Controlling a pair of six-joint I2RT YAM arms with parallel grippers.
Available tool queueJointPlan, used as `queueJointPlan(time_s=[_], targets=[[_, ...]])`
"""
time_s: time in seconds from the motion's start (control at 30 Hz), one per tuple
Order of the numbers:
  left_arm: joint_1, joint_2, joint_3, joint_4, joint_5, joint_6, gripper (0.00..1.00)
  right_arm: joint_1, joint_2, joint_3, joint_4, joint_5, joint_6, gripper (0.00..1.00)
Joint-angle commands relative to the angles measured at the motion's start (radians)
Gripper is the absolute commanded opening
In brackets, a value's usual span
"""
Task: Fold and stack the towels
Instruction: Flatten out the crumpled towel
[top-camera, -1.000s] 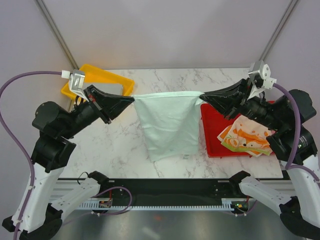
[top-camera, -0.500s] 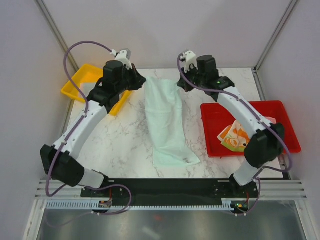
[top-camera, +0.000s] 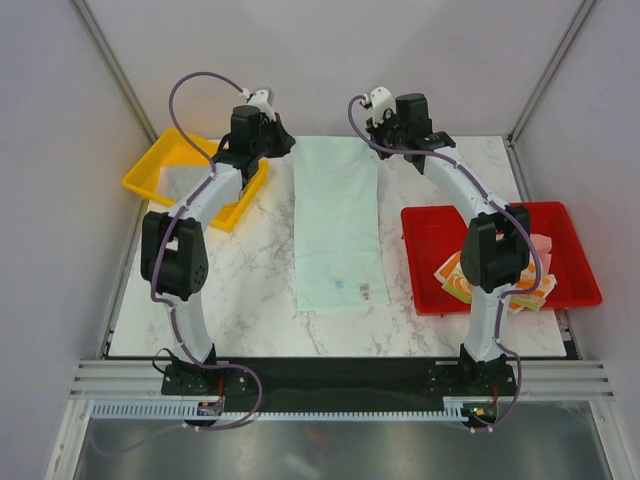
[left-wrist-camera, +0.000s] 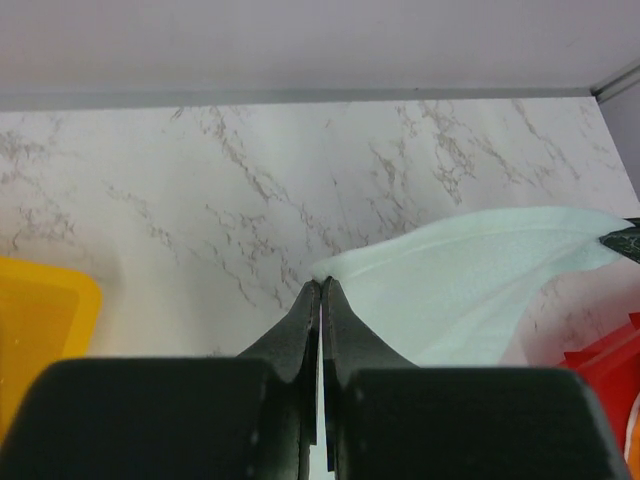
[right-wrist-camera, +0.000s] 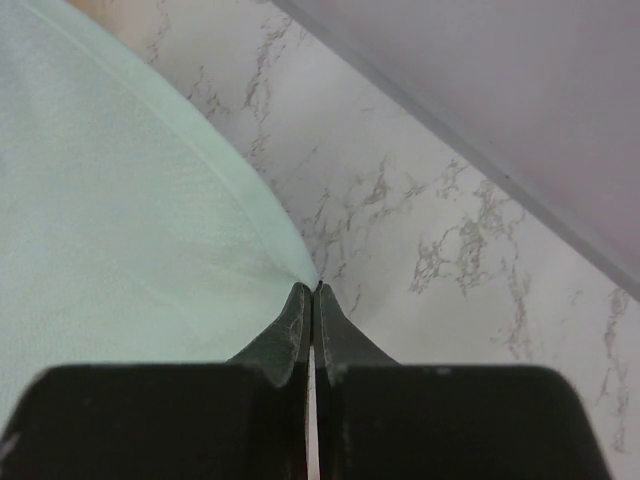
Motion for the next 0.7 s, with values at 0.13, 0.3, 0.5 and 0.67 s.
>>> queueJointPlan(time_s=[0.13,0.3,0.5,0.67], targets=[[0.005,0.035,0.049,0.115,0.088,0.089,0.02,-0.010,0.060,0.026,0.082,-0.029,-0.072,0.00],[0.005,-0.075,-0.152,0.181,0.098,0.082,0.02,-0.008,-0.002,-0.070,0.082,-0.027,-0.087,0.00],[-0.015,-0.218,-0.352,0.187,0.117,0.062,0.02,0.010,-0.165,-0.260,0.071,-0.006,-0.075,0.00],[-0.047,-0.368,-0.516,0.175,0.070,0.013,0.02,0.038,-0.297,-0.455,0.070,0.000,0.010,0.00]])
